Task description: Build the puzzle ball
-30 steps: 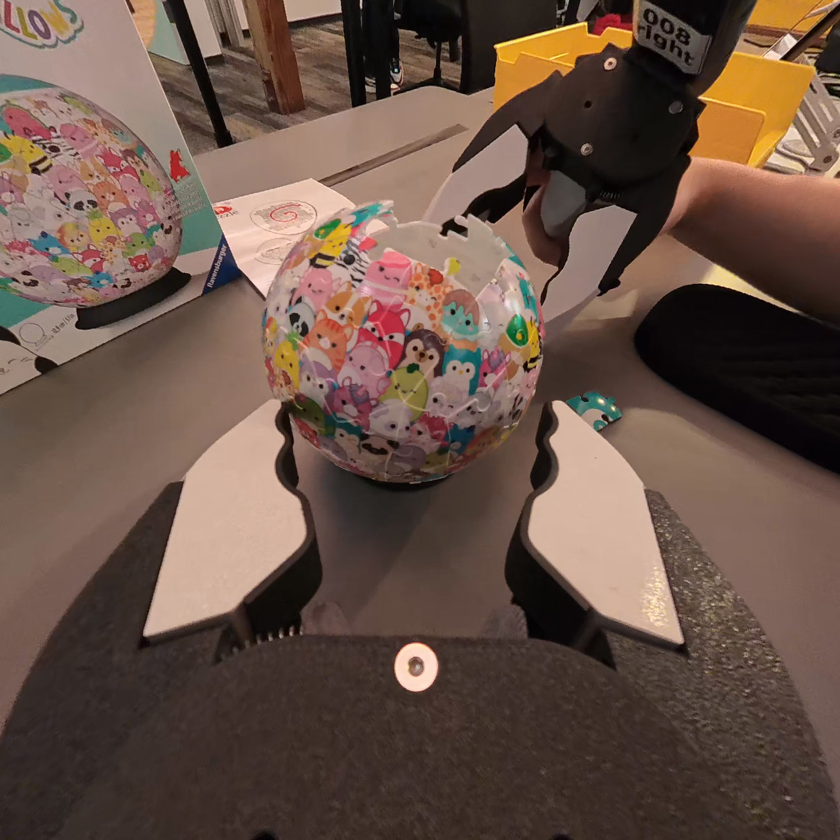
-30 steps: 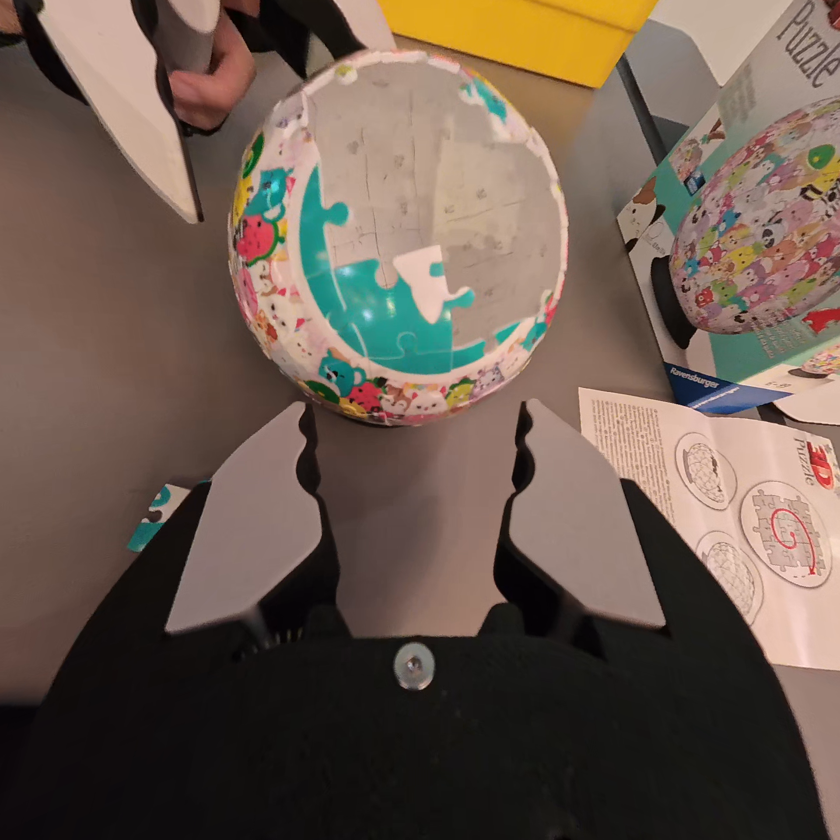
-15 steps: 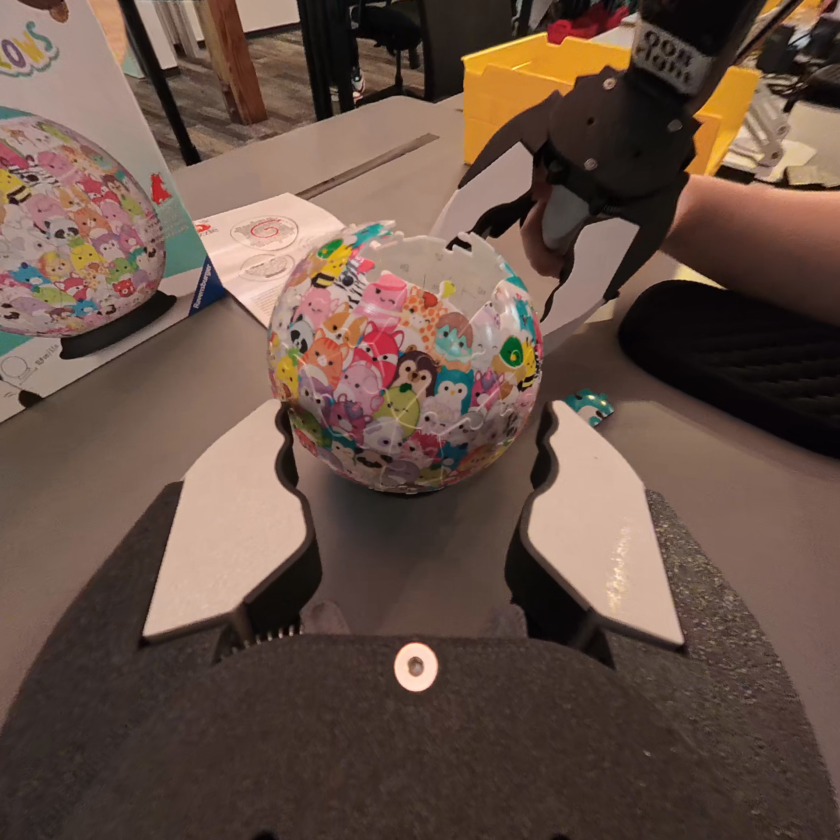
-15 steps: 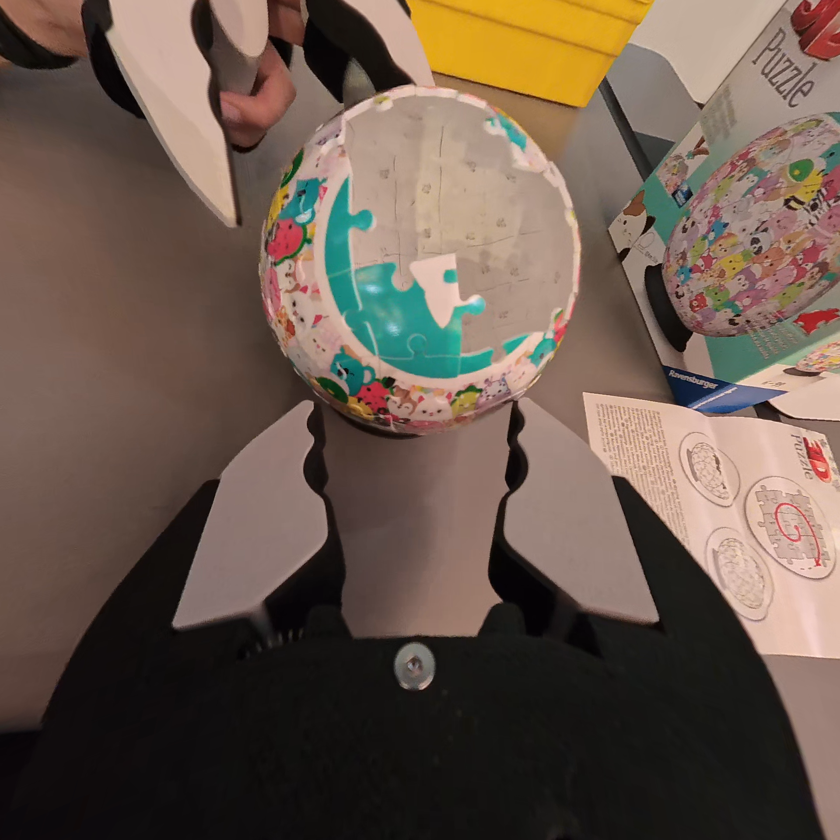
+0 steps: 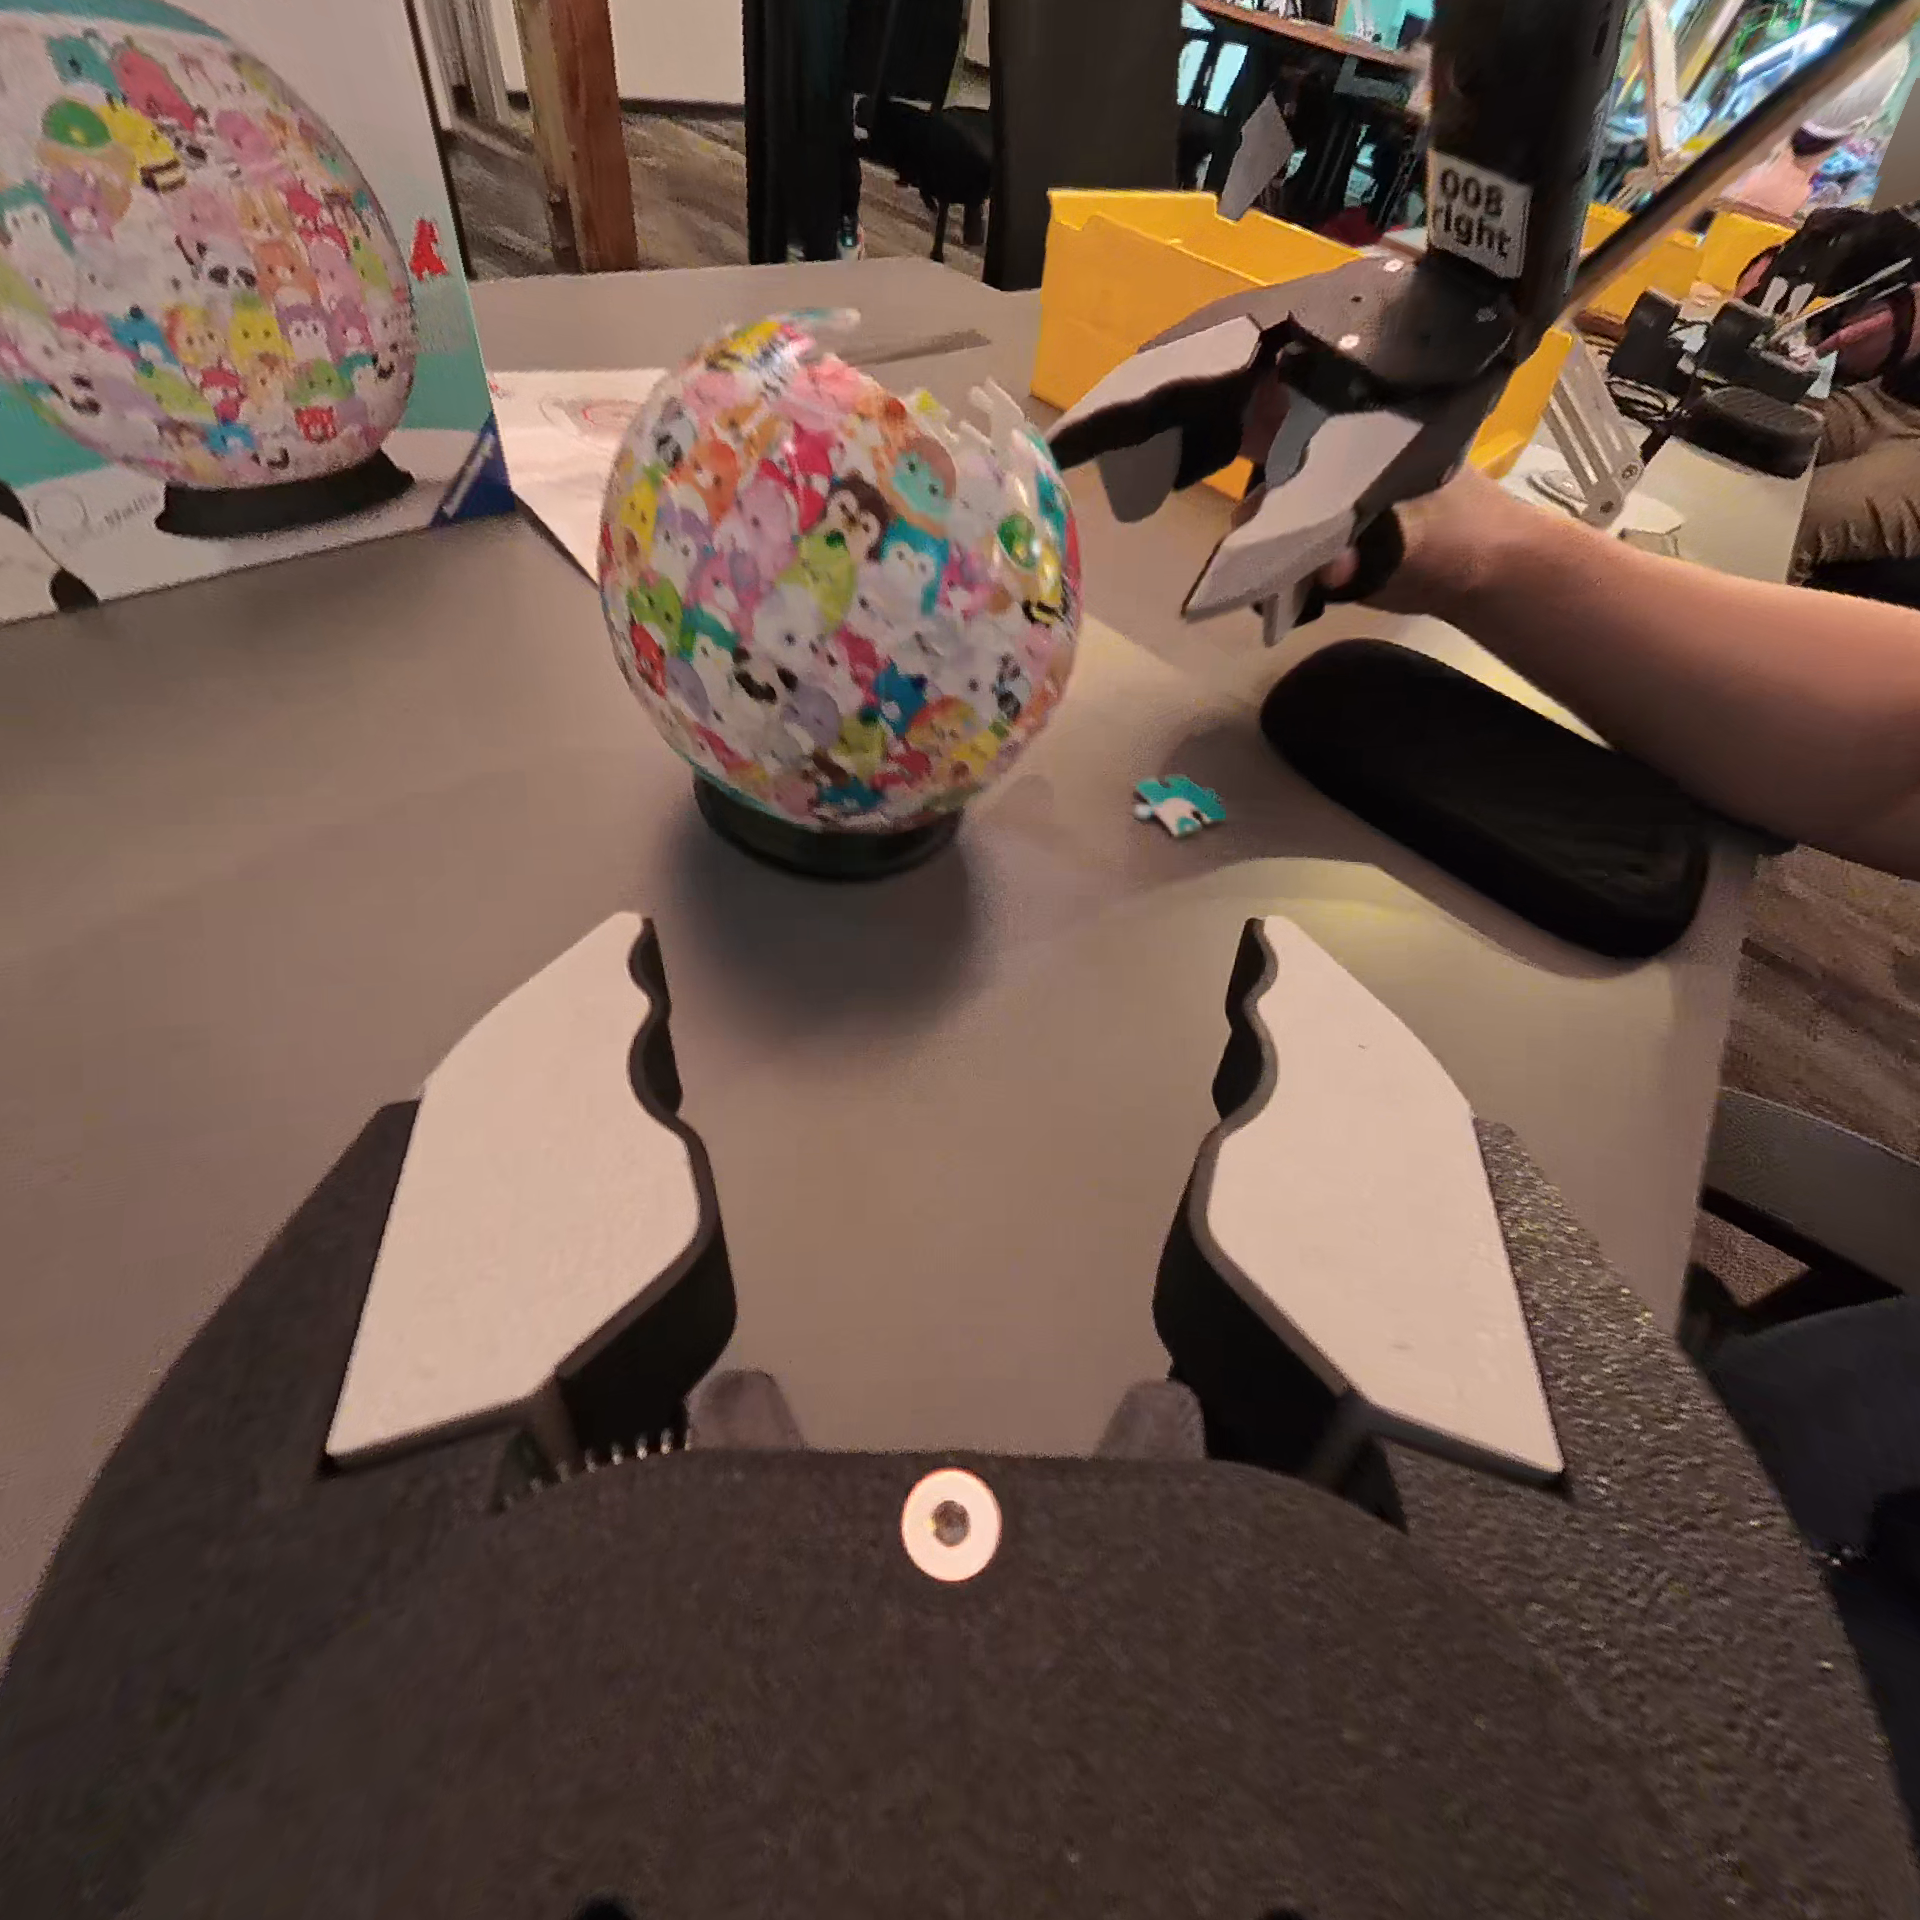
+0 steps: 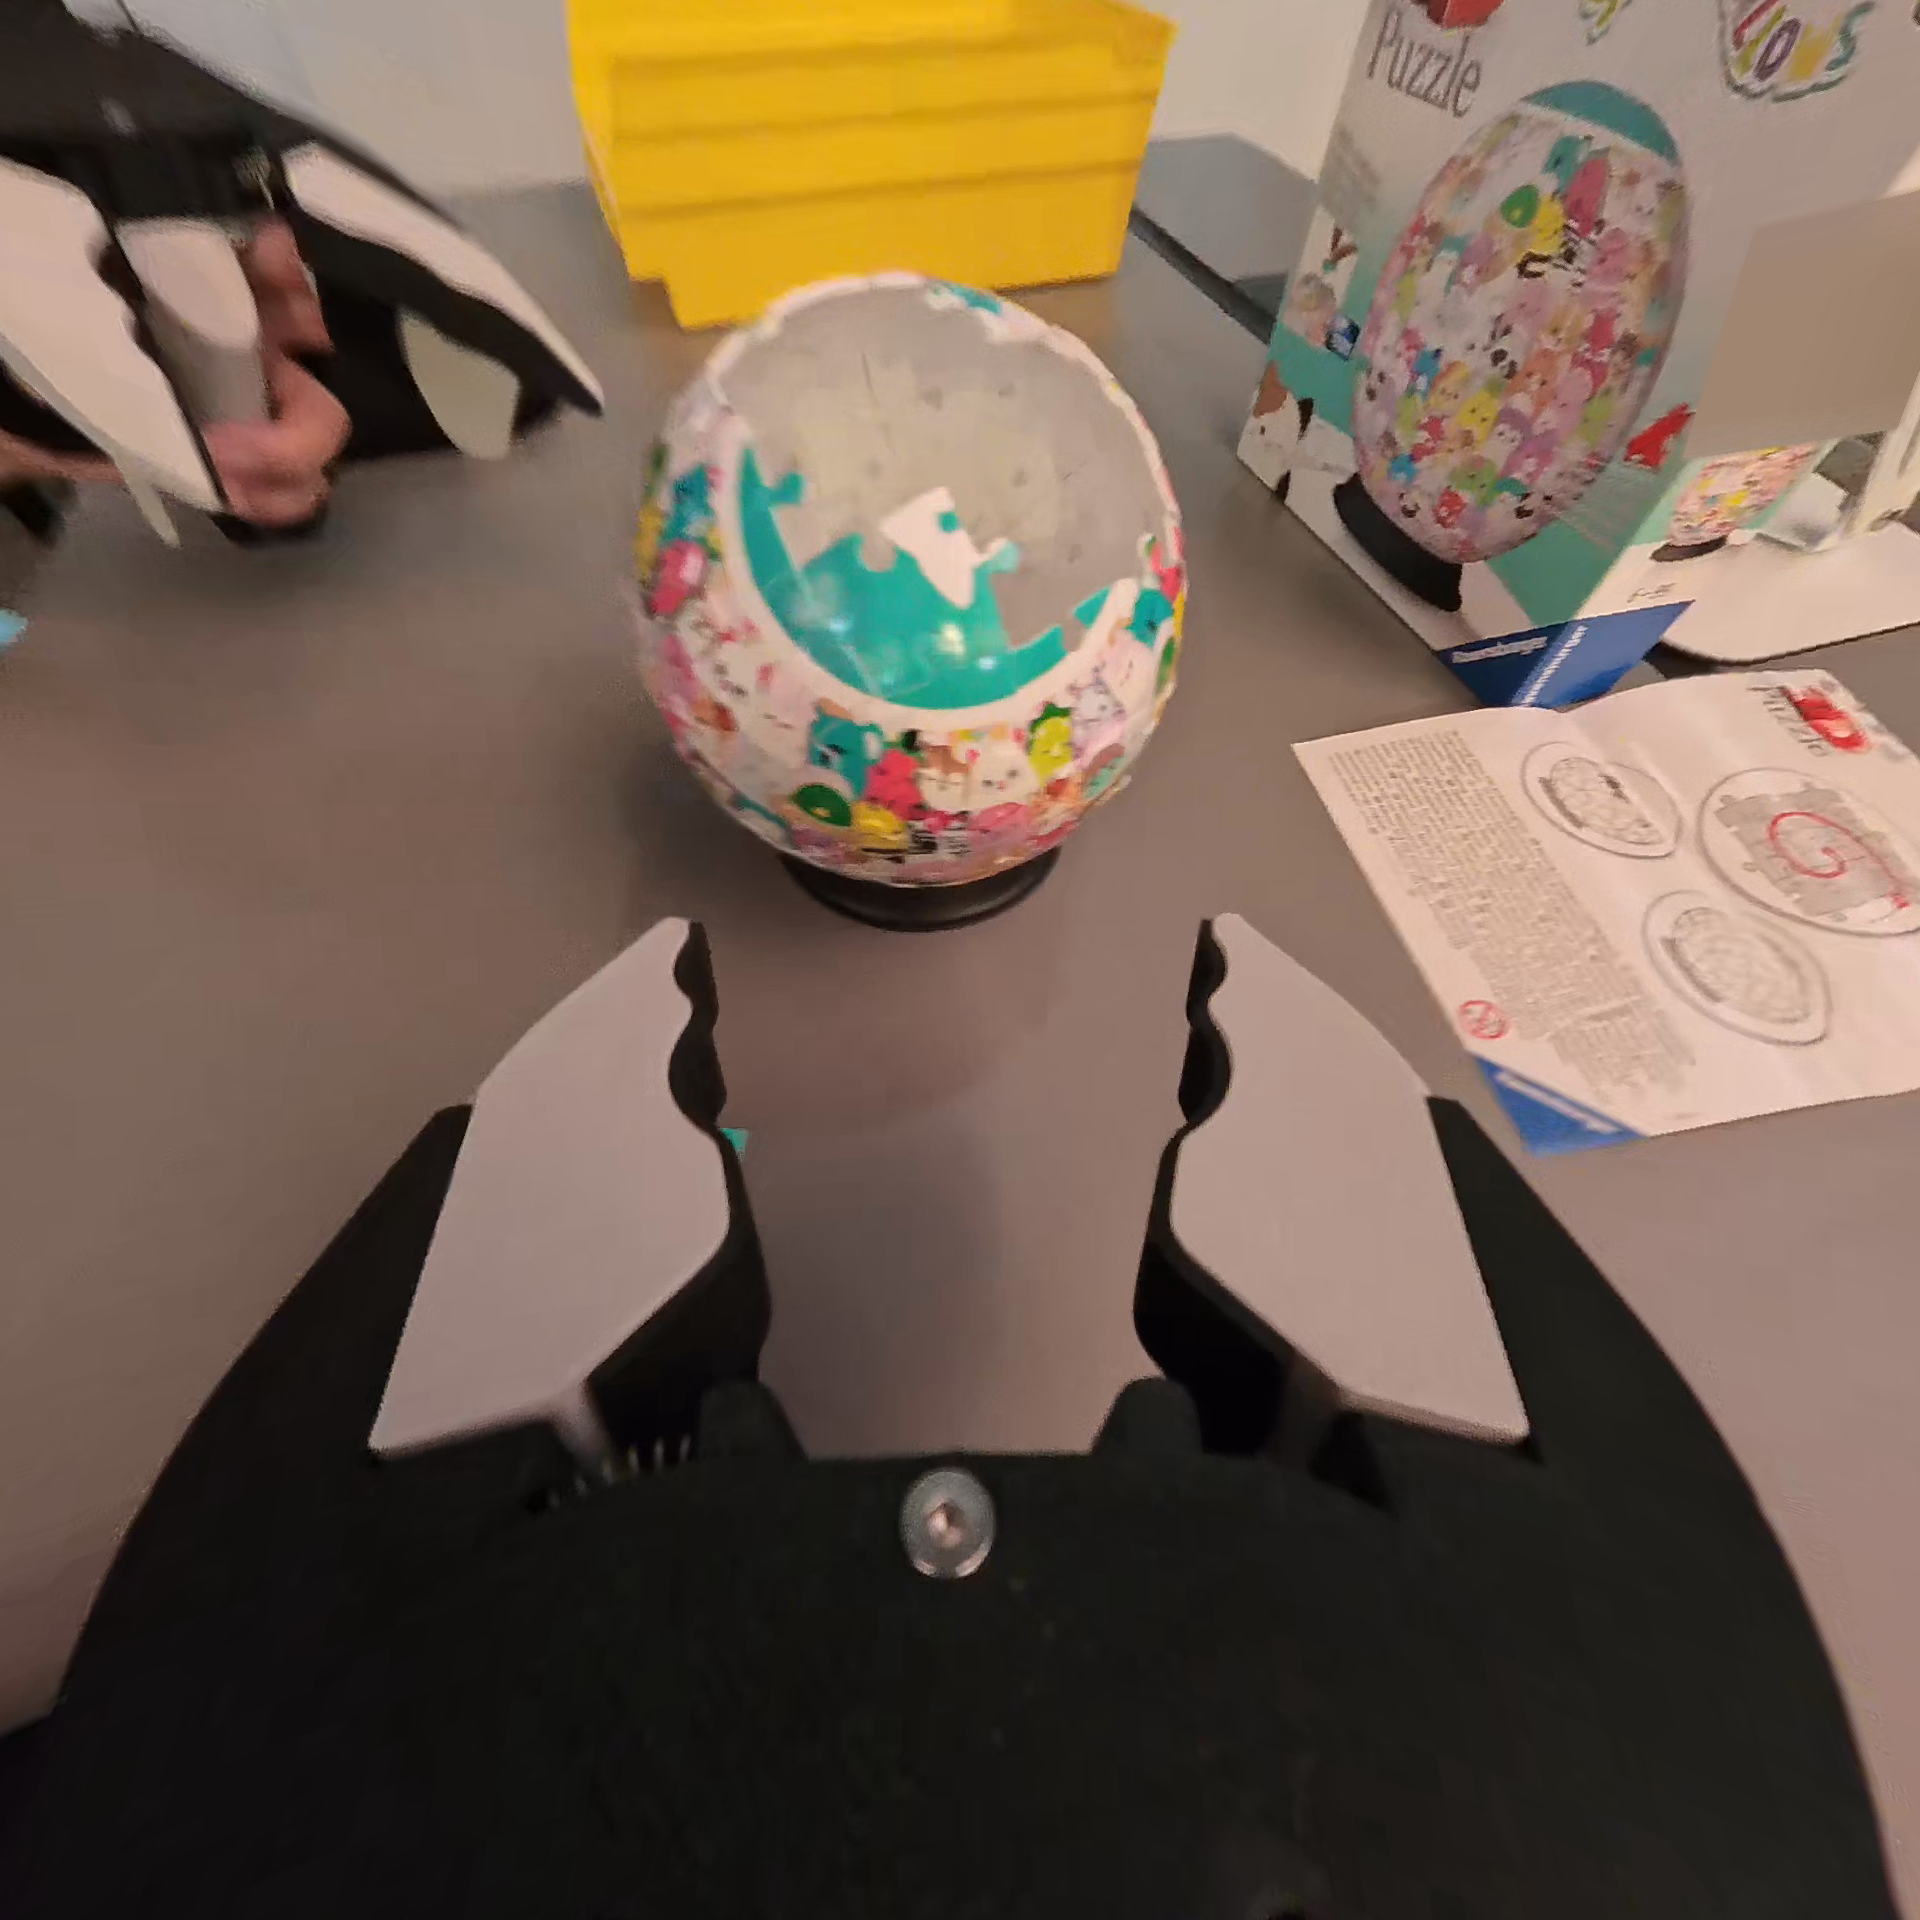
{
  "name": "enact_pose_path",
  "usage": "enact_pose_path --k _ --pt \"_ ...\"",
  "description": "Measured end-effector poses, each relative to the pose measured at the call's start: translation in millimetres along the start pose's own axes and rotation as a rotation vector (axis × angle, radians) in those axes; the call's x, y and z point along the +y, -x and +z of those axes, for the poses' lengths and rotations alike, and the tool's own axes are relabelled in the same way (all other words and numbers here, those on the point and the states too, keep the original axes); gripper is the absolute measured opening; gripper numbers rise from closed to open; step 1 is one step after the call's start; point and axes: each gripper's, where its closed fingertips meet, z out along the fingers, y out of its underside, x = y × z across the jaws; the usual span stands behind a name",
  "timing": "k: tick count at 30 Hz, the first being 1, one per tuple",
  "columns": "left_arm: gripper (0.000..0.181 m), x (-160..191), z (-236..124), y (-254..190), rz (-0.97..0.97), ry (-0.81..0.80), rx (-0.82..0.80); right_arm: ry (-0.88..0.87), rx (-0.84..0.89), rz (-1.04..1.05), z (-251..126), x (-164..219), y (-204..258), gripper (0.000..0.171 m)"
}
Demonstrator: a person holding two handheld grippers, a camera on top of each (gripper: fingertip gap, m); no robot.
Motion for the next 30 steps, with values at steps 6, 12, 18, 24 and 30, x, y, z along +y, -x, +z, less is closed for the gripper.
enact_pose_path --k 6,12,18,24,30 --pt "0.108 23 -24 -14 0.064 0.095 -0.046 -0.093 -0.009 0.096 -21 -1 38 0.089" --pt "0.105 23 -34 14 0.134 0.124 -0.156 -0.262 0.095 0.043 -40 -24 39 0.069" --pt "0.103 18 -26 67 0.175 0.139 -0.268 -0.080 0.199 0.033 -24 4 16 0.074" --pt "0.113 16 1 96 0.281 0.231 -0.111 -0.101 0.161 0.064 -19 1 3 0.078" --pt "0.114 24 27 117 0.228 0.301 -0.060 0.123 0.229 0.103 2 17 9 0.088"
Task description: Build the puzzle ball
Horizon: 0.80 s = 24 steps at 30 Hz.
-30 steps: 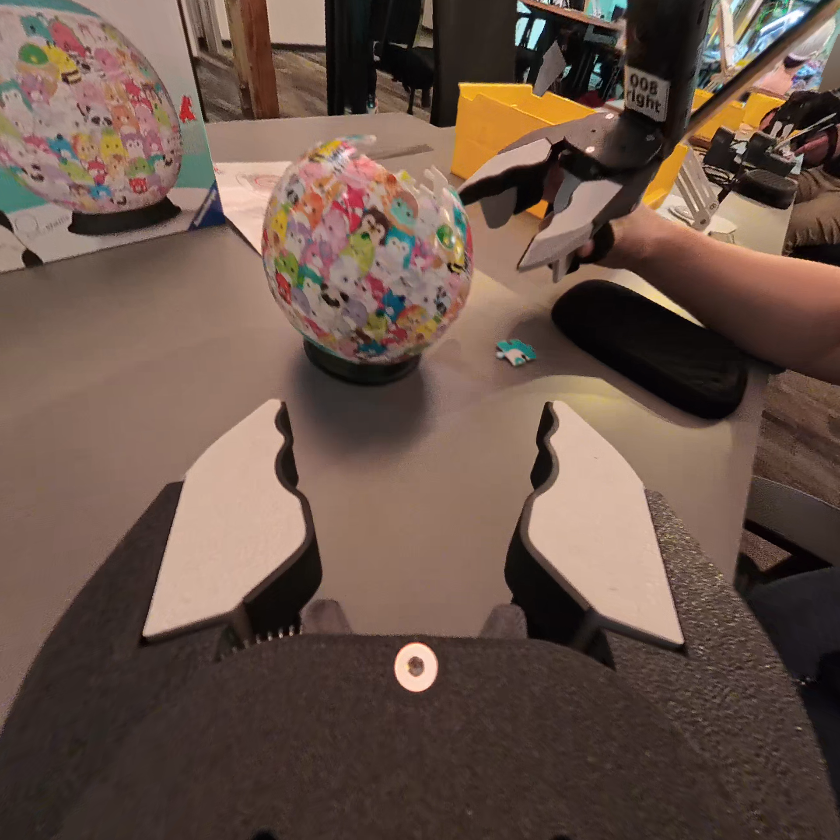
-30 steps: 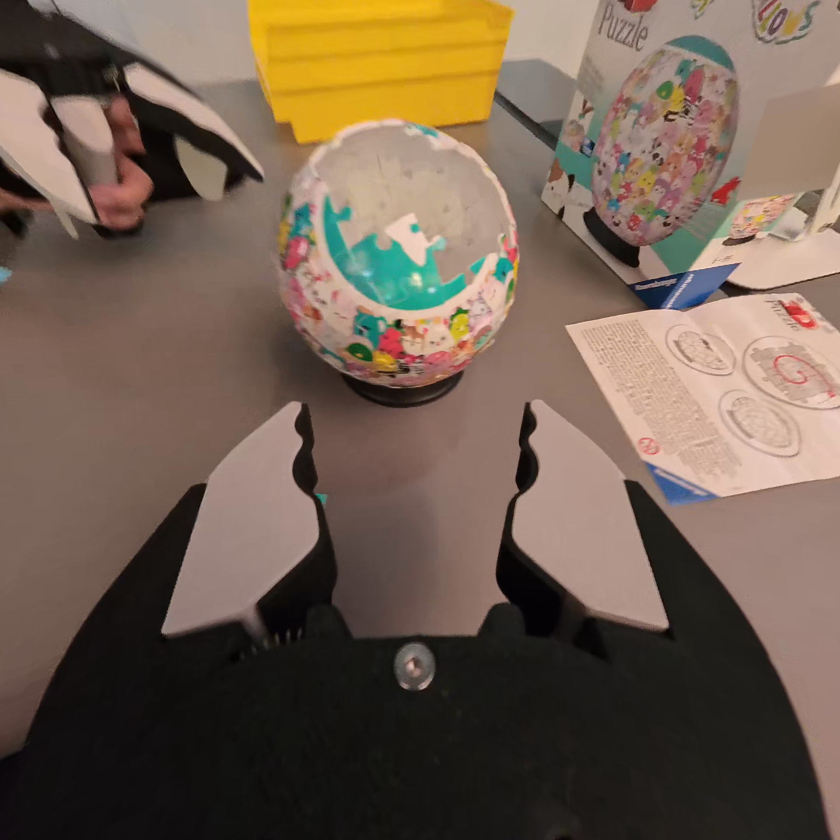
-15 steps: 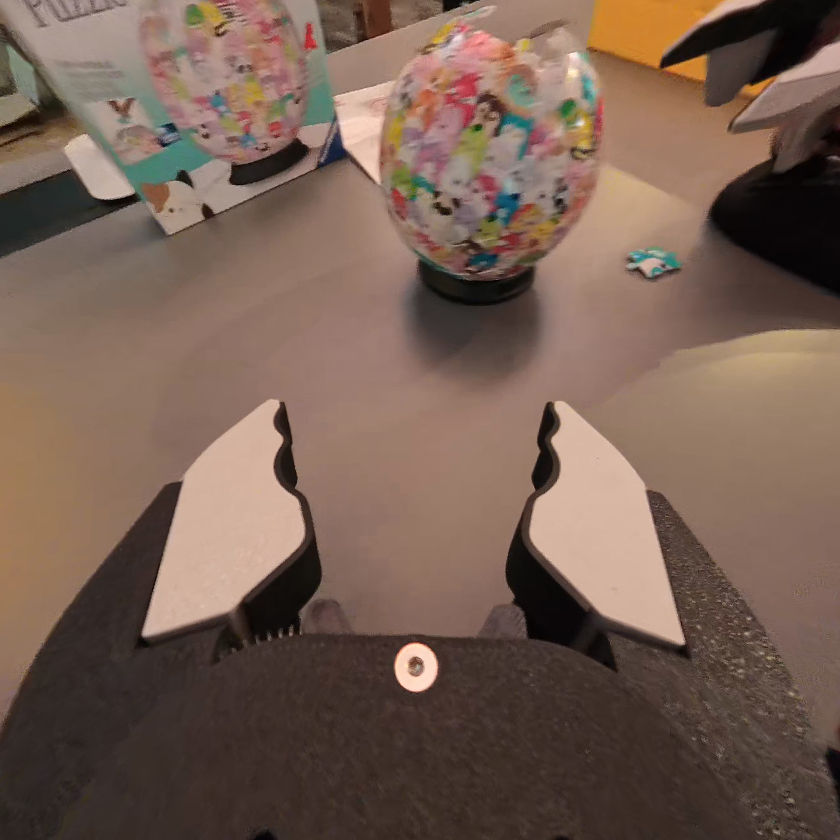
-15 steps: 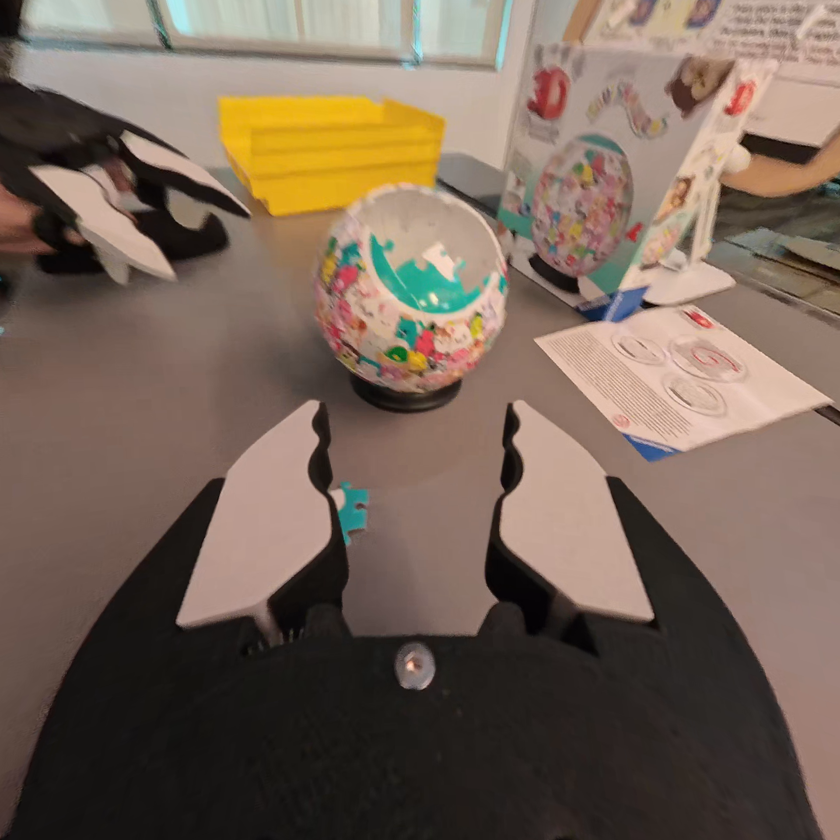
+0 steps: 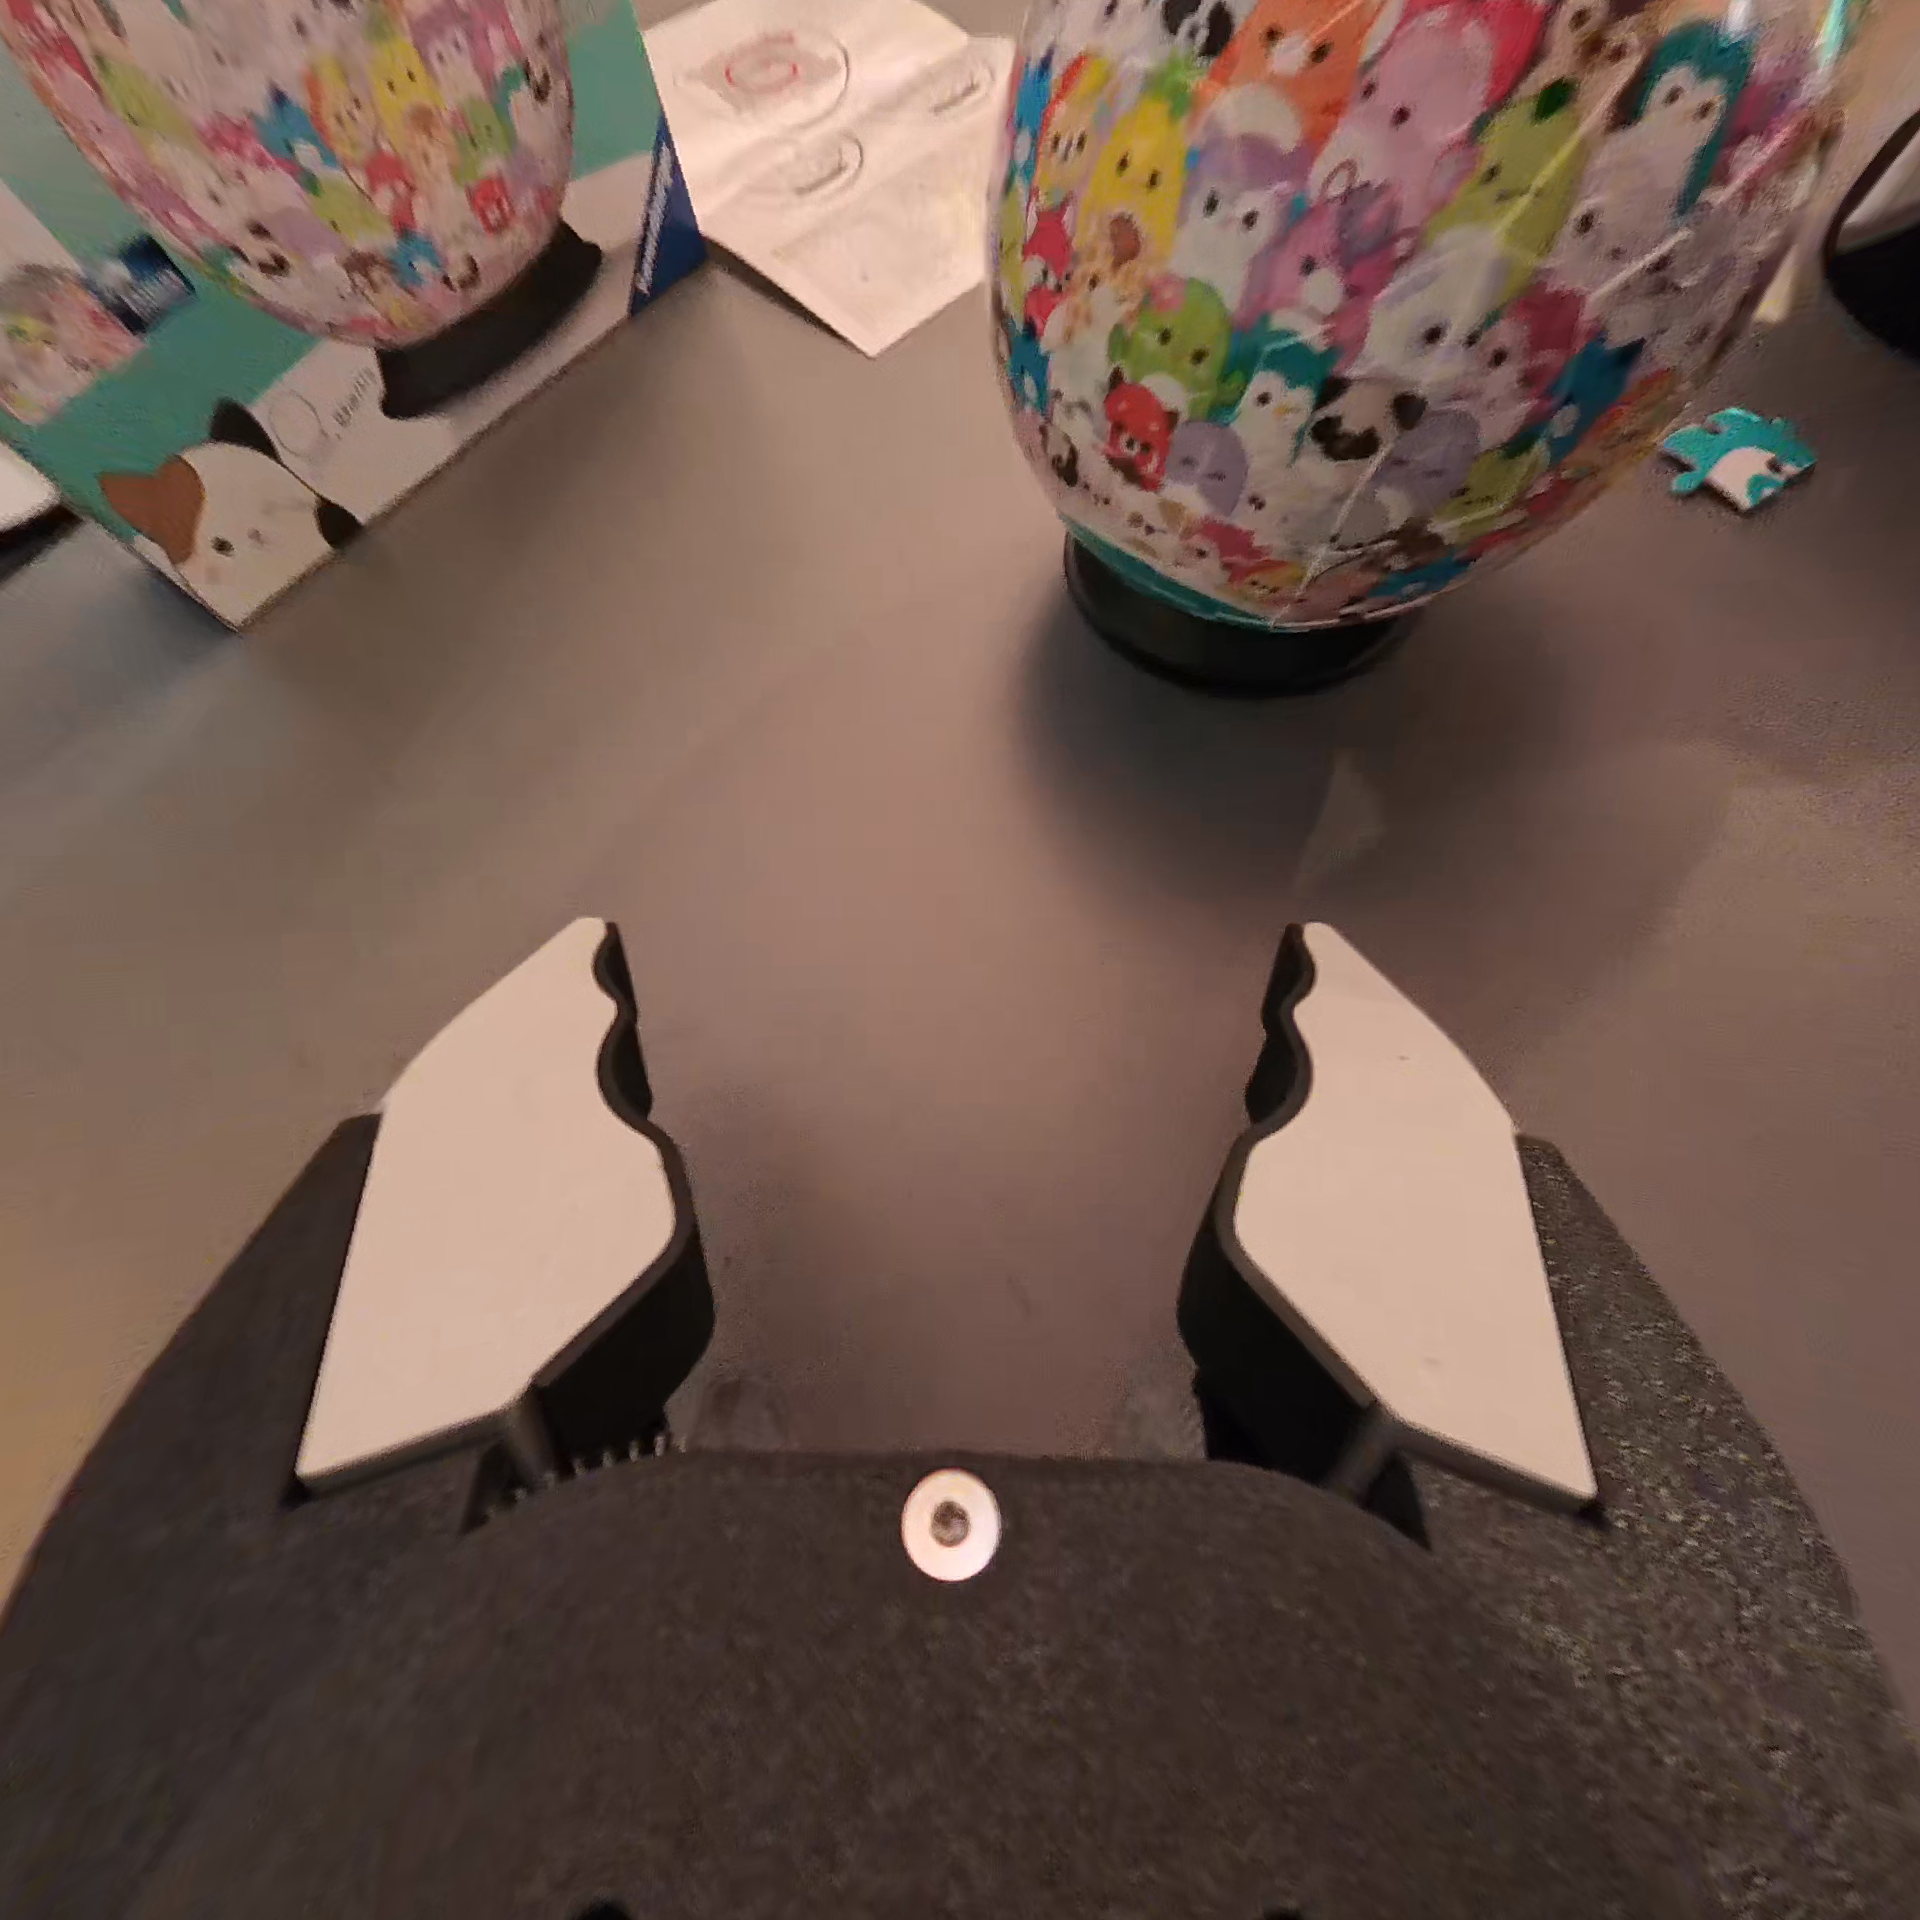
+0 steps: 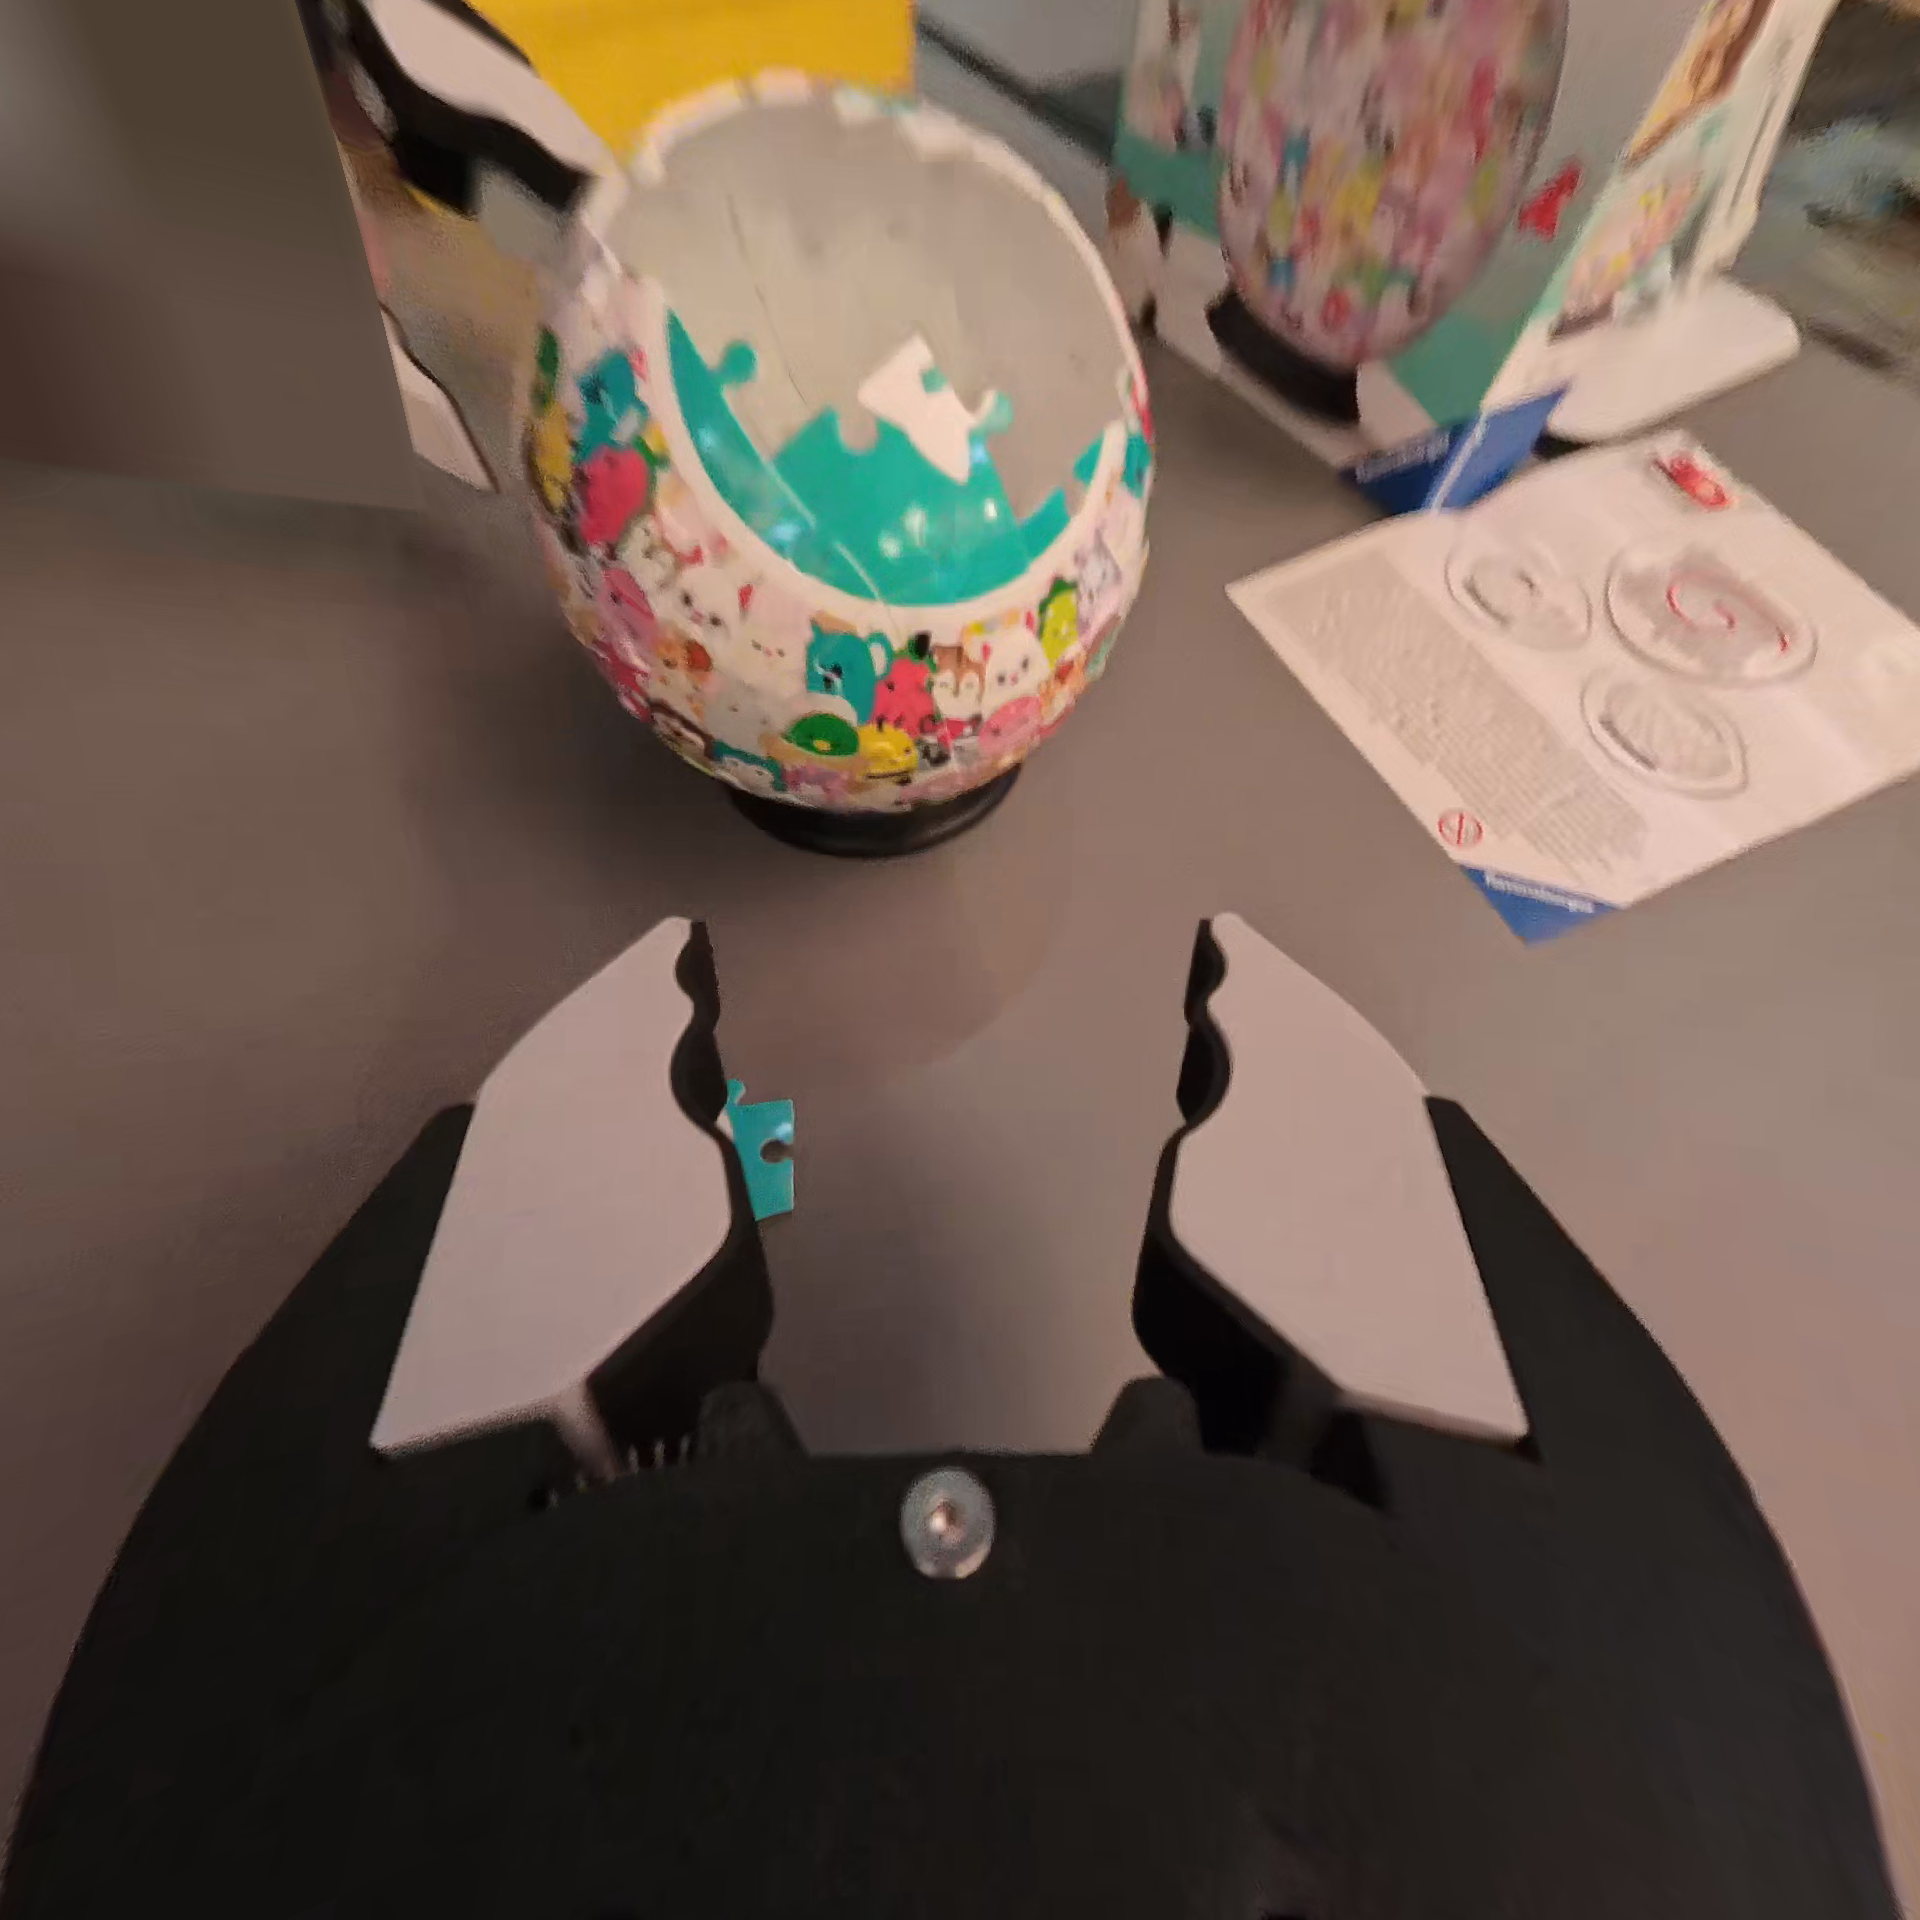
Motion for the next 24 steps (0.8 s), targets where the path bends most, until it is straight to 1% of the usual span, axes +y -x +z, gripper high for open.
enact_pose_path --k 3,7,8,10,13,17,20,24 --pt "0.112 9 12 3 -0.079 0.046 0.032 0.164 0.071 0.003 0 -3 4 0.086" --pt "0.112 11 19 10 -0.093 0.070 0.031 0.402 0.072 0.014 -10 -21 9 0.087" --pt "0.111 10 19 13 -0.086 0.064 0.020 0.437 0.064 0.014 -12 -28 10 0.087" --pt "0.109 7 21 18 -0.087 0.053 0.021 0.458 0.063 0.026 -12 -40 10 0.088" --pt "0.110 -5 25 33 -0.123 0.009 0.045 0.487 0.049 0.077 -9 -47 9 0.088" --pt "0.108 -22 30 43 -0.138 -0.061 0.161 0.461 0.042 0.140 -2 -47 1 0.088" --pt "0.108 -18 35 56 -0.073 -0.027 0.162 0.437 0.021 0.185 4 -47 -3 0.088" --pt "0.107 -13 40 73 -0.004 0.011 0.178 0.456 -0.042 0.225 11 -44 4 0.088"
